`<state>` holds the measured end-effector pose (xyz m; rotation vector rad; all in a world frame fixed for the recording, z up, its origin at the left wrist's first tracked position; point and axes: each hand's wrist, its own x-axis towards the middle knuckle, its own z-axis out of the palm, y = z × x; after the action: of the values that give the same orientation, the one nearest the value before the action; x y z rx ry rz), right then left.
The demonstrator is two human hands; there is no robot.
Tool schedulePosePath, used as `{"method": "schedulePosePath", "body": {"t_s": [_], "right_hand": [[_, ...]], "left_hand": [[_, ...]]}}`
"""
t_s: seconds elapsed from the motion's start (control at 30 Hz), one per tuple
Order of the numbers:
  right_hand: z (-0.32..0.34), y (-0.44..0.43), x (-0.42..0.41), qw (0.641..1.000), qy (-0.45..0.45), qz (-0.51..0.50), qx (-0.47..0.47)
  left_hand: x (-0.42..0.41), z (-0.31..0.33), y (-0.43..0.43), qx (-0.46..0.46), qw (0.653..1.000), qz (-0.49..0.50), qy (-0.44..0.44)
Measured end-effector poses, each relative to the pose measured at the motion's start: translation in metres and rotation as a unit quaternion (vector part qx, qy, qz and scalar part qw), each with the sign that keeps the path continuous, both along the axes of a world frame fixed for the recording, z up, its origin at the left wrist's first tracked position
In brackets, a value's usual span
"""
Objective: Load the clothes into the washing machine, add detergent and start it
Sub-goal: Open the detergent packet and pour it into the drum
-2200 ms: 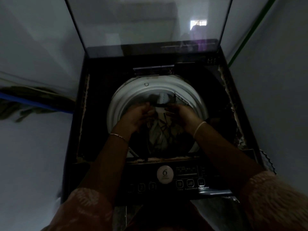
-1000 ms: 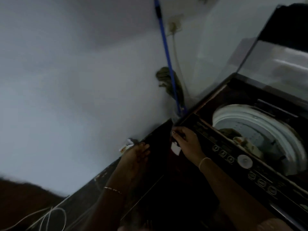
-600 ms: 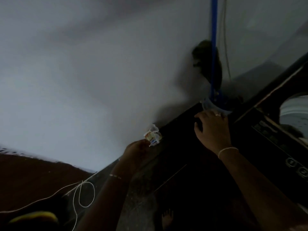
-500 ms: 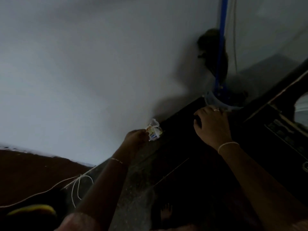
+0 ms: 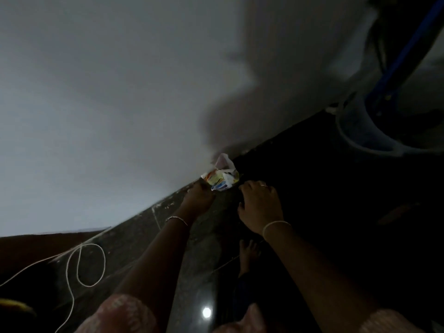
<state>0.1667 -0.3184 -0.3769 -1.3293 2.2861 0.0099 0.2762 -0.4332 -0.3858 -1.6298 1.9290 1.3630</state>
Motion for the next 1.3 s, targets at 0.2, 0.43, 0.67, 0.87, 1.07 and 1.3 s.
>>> {"method": "schedulePosePath", "body": {"t_s": [0.2,0.43,0.67,0.87,1.07,1.3], "right_hand": [[-0.071,-0.056,-0.021,0.984,-0.135,-0.111,0.038],[-0.14,-0.073,-0.048,0.964,-0.189,-0.157,0.1],[-0.156,-0.061,-0.067,0.959,-0.197,-0.15,0.134],[-0.139,-0.051,-0.08,0.972,-0.162,-0.126,0.118],[-0.092,-0.048,-0.096,0.936,-0.211,-0.281,-0.005],[0.012,-0.042,-0.062,0.99,-0.037,0.133,0.01]], "left_hand": [[-0.022,-0.086,-0.044,-0.018,0.998,0.051,-0.033],[-0.054,-0.164,-0.067,0.008,0.996,0.081,-0.03],[-0.057,-0.177,-0.065,-0.127,0.987,0.037,-0.088],[-0.069,-0.152,-0.034,-0.137,0.99,-0.013,-0.035],[-0.053,-0.079,-0.007,-0.143,0.99,0.006,-0.012],[-0.022,0.019,0.032,-0.17,0.984,-0.05,0.028]]}}
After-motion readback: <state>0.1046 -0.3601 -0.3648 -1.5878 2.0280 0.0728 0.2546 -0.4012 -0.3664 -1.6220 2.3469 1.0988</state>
